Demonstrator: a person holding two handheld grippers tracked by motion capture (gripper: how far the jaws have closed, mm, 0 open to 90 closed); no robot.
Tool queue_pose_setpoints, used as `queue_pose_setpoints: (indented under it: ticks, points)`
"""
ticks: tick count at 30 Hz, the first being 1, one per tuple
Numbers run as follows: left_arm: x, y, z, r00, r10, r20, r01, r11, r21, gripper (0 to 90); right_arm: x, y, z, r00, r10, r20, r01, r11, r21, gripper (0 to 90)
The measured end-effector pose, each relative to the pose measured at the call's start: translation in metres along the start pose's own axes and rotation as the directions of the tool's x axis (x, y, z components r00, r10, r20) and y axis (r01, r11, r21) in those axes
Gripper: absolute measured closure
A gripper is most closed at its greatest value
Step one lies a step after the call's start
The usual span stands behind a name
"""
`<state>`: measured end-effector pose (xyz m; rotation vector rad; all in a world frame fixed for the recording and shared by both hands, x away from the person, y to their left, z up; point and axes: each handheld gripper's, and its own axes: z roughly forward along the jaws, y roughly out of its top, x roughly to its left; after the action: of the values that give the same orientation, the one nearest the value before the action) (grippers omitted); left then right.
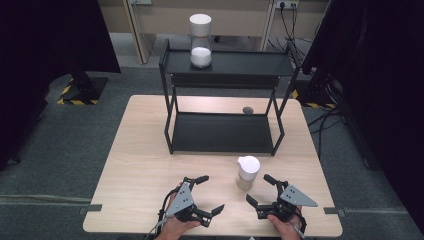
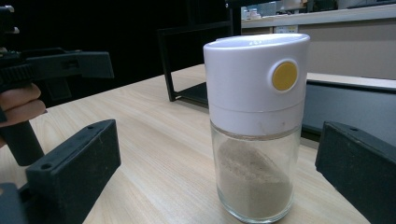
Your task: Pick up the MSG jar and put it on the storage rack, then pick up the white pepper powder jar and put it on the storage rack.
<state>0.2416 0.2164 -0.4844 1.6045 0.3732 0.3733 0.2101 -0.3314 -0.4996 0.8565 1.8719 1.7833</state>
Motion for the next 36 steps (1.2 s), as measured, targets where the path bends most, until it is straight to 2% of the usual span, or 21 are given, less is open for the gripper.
queue_pose_setpoints:
  ticks: [3,16,36]
  points:
    - [0.0003,-0.0005,0.001,0.9999,-0.012,0.004,0.012,0.9999,0.008,0.7,-0.0006,0.0,-0.0007,1.0,0.001,0.0,-0.001,1.0,-0.002,0.4]
    - [0.0028,-0.0038,-0.0003,0.9994,-0.035,-0.005,0.035,0.9992,-0.017,0.7,-0.0018,-0.0008,-0.0007,1.0,0.007,-0.002,-0.007,1.0,-0.003,0.4]
    - [0.0029,-0.006,-0.0035,0.9988,-0.041,-0.026,0.04,0.9986,-0.036,0.7,-0.0008,-0.0005,-0.0014,1.0,0.003,0.007,-0.003,1.0,-0.003,0.4]
